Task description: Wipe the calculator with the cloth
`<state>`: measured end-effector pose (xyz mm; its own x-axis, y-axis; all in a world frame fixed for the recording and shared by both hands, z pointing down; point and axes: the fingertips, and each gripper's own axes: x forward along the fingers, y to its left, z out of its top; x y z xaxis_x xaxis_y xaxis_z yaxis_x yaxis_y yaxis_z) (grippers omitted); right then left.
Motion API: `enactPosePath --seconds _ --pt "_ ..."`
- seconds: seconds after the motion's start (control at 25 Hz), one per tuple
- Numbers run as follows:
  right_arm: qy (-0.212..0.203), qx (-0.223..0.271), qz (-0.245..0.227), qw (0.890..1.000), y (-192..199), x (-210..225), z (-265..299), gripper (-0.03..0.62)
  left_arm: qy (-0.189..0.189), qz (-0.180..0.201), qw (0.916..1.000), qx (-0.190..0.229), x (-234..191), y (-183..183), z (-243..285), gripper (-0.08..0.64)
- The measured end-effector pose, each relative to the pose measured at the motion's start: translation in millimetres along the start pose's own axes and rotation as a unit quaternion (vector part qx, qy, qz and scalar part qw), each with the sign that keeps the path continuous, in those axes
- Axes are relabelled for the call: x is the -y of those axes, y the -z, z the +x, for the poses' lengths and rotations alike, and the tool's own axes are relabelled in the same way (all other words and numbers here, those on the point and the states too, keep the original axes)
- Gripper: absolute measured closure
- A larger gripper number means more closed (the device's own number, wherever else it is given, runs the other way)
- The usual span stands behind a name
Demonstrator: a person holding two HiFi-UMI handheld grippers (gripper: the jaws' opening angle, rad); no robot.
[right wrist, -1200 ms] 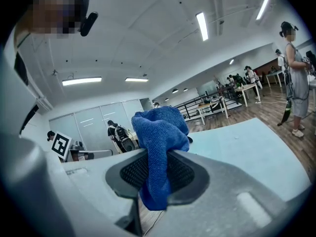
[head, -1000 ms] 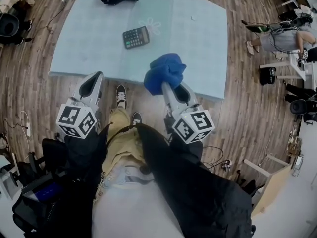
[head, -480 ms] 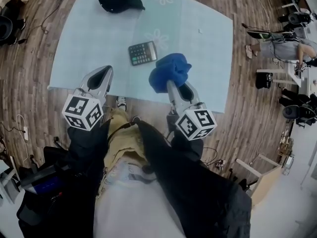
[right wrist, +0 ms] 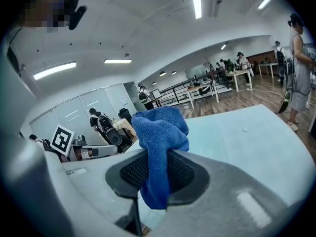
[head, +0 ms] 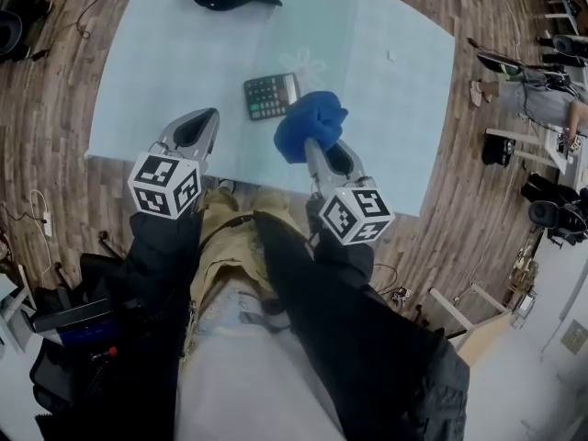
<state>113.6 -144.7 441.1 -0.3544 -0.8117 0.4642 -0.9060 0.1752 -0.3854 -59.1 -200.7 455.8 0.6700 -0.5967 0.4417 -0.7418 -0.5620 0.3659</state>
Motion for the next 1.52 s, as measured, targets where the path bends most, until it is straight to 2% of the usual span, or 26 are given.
enactPosePath --seconds 0.2,0.32,0.44,0.56,0.68,0.84,1.0,1.12,1.36,1.52 --pt "-0.025 -0.043 -0.044 0.998 8.7 3.8 39.2 0.505 -0.023 -0.022 0.9985 -0.044 -12.4 35.2 12.0 0.56" --pt "-0.022 -0.069 -0.076 0.994 12.7 29.5 70.9 0.505 -0.034 -0.037 0.9963 -0.07 -18.6 54.5 41.8 0.56" --pt "-0.019 -0.104 -0.098 0.99 34.3 41.8 98.6 0.505 -0.037 -0.047 0.9941 -0.091 -23.5 75.9 54.2 0.56" --pt "-0.013 -0.133 -0.115 0.984 38.6 63.8 129.0 0.505 -0.045 -0.059 0.9908 -0.113 -29.0 83.2 76.0 0.56" --pt "-0.002 -0.136 -0.154 0.979 26.3 78.5 157.5 0.505 -0.052 -0.068 0.9885 -0.125 -37.5 83.7 92.6 0.56" --pt "0.0 -0.121 -0.217 0.969 19.9 79.7 192.5 0.503 -0.055 -0.073 0.9877 -0.127 -48.2 86.4 96.8 0.56" --pt "0.004 -0.152 -0.269 0.951 46.2 87.9 223.8 0.503 -0.058 -0.081 0.986 -0.134 -57.1 91.2 98.5 0.56" --pt "-0.013 -0.181 -0.283 0.942 73.6 80.4 234.4 0.503 -0.063 -0.086 0.9845 -0.14 -67.1 95.6 94.7 0.56" --pt "-0.049 -0.217 -0.289 0.931 118.5 47.9 228.0 0.505 -0.073 -0.097 0.9834 -0.135 -78.4 97.8 86.8 0.56" --pt "-0.067 -0.231 -0.284 0.928 141.4 33.1 219.2 0.506 -0.075 -0.1 0.9835 -0.131 -81.6 97.2 84.2 0.56"
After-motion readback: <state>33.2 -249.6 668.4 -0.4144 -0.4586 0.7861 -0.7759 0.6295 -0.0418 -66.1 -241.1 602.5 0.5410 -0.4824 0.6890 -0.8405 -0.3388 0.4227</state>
